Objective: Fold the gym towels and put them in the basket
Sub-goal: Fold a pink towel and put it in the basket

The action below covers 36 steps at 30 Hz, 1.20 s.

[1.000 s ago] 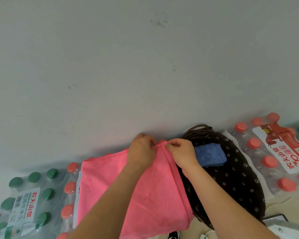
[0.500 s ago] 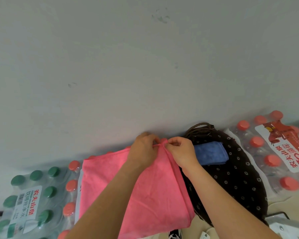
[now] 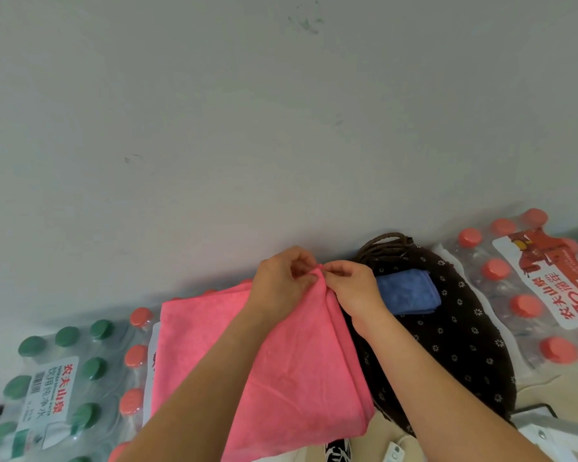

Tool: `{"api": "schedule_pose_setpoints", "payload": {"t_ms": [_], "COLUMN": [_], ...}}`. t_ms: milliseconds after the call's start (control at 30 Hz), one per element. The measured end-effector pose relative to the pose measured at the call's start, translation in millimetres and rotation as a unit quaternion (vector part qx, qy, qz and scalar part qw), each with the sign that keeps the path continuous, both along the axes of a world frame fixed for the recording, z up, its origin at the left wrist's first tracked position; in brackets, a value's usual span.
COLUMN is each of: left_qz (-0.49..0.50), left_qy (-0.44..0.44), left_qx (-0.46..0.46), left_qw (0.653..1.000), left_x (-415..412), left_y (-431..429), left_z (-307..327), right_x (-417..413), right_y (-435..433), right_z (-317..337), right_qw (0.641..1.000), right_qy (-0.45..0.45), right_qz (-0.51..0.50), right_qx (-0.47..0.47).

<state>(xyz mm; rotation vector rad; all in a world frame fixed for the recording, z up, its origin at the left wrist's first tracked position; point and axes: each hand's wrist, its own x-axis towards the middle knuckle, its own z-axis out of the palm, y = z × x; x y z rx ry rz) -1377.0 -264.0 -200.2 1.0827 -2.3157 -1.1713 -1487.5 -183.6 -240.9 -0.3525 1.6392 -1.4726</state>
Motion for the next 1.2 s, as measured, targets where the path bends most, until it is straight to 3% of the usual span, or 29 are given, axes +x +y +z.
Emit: {"api": "schedule_pose_setpoints", "payload": {"t_ms": [500, 767, 900, 1033, 1200], "left_qz": [0.027, 0.025, 0.021, -0.023, -0.031], "left_qy": [0.011, 0.008, -0.005, -0.109, -0.307], "left_qx": [0.006, -0.012, -0.022, -0.077, -0.123], "left_qw": [1.000, 1.000, 1.000, 0.991, 0.943], "left_x": [-8, -9, -6, 18, 99], "left_y": [-2, -1, 0, -8, -32], "left_z": [-12, -15, -12, 5, 28], "right_x": [-6, -5, -4, -8, -15], "right_y": [3, 4, 4, -3, -13], "right_z": [2, 9, 9, 11, 28], "right_qw": [0.998, 0.999, 0.998, 0.989, 0.966], "right_qy": [-0.060, -0.043, 0.025, 0.142, 0.254], "right_qz": [0.017, 0.028, 0.053, 0.037, 0.035], "right_qx": [-0.006, -0.003, -0.015, -0.025, -0.032]}}
